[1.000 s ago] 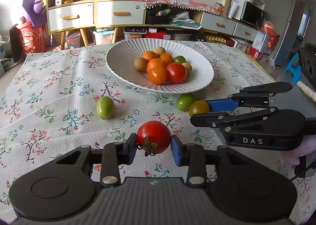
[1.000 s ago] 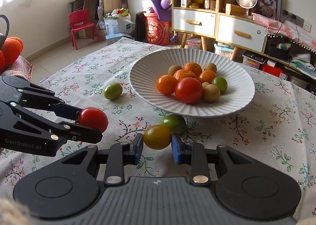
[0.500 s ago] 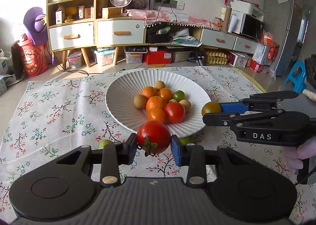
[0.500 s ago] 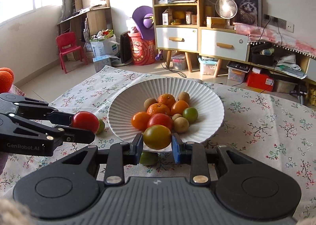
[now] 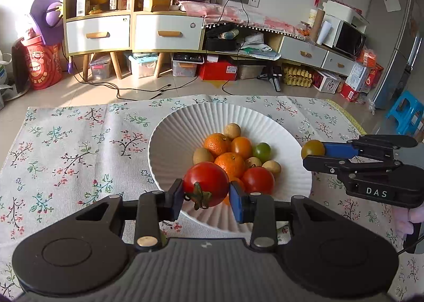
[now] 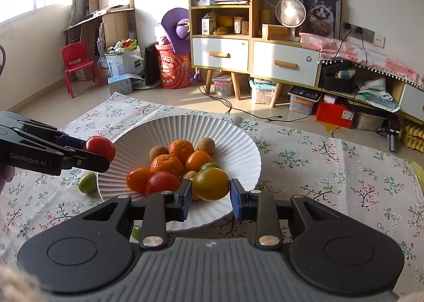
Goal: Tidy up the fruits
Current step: 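Carry the red tomato and yellow tomato into the white bowl, then open both grippers to release the tomatoes in the bowl, then withdraw both tools from the bowl toward the two green limes, then grasp a green lime with the left gripper while the right gripper grasps another lime, then carry both green limes into the white bowl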
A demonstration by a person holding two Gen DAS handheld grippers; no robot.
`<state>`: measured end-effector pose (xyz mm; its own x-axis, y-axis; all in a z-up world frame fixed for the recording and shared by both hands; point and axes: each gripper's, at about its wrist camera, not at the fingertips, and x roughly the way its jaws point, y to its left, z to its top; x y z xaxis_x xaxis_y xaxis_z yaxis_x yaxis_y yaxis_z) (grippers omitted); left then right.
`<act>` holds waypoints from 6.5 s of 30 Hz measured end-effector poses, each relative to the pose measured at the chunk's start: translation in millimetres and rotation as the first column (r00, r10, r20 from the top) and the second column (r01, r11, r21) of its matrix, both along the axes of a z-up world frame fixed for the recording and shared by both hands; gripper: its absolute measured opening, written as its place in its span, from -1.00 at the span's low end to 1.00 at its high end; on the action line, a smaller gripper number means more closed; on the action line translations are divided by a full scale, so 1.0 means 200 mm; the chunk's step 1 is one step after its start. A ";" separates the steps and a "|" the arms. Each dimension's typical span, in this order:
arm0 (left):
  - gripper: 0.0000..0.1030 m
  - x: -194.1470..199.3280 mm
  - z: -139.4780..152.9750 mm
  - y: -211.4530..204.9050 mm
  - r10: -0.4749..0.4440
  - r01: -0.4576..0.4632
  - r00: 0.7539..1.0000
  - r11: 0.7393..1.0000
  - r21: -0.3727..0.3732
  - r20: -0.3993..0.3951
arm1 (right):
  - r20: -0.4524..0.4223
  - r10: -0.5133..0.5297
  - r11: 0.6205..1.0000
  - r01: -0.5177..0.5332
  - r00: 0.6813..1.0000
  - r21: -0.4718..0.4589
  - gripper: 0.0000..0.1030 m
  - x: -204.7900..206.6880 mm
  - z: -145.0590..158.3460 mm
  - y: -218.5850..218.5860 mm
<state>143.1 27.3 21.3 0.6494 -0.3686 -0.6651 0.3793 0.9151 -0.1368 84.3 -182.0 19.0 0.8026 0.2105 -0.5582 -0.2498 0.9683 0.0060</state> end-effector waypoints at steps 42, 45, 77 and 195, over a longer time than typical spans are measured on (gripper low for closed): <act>-0.30 0.13 -0.03 -0.02 0.002 -0.002 1.000 1.000 -0.021 -0.027 | -0.041 0.033 0.998 -0.034 0.999 -0.046 -0.41 0.10 -0.04 0.00; -0.21 0.11 -0.03 -0.02 -0.002 0.002 1.000 1.000 -0.010 -0.019 | -0.038 0.031 0.998 -0.033 0.999 -0.049 -0.35 0.08 -0.03 0.00; 0.85 -0.28 0.04 0.05 0.066 -0.066 0.998 0.996 0.058 0.009 | -0.090 -0.020 1.000 0.021 0.996 0.016 0.64 -0.20 0.03 0.07; -0.43 -0.31 -0.11 0.13 0.148 -0.146 0.983 0.989 -0.027 0.109 | -0.073 -0.052 0.996 0.057 0.996 0.065 -0.40 -0.30 -0.17 0.13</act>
